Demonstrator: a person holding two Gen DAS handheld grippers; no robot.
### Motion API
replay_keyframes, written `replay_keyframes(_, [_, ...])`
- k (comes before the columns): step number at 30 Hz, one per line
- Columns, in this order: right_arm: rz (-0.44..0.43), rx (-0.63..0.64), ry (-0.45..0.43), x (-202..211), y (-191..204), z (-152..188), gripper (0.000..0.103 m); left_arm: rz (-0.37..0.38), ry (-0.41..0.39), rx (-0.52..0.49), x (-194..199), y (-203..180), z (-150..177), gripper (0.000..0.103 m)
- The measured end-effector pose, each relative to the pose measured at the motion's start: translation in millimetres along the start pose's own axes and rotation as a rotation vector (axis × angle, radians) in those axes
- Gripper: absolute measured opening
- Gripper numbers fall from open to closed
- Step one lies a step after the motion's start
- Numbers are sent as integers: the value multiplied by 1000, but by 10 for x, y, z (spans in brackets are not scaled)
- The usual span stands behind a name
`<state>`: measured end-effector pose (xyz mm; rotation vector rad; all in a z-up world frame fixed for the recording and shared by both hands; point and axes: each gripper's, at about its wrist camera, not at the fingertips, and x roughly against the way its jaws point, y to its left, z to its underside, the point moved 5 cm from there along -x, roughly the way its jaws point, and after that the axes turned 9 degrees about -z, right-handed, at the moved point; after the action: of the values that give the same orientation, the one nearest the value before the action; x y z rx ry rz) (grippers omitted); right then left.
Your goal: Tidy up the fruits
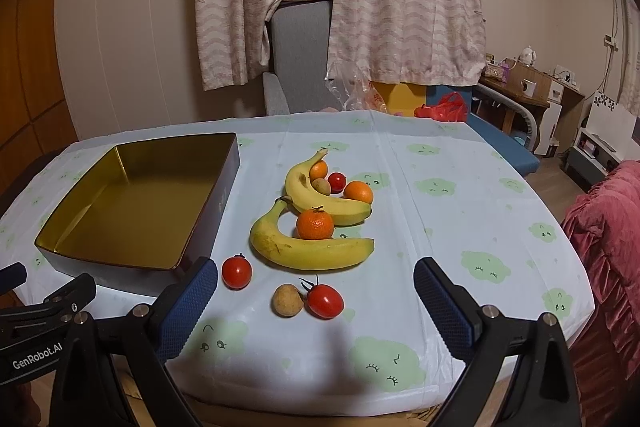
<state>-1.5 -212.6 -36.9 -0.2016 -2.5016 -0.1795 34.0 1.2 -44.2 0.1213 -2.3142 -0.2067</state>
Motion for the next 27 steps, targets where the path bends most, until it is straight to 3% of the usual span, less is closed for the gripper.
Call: replay_keyframes(27, [-5,-6,14,-28,-11,30,100,1,5,-4,-21,-1,14,103])
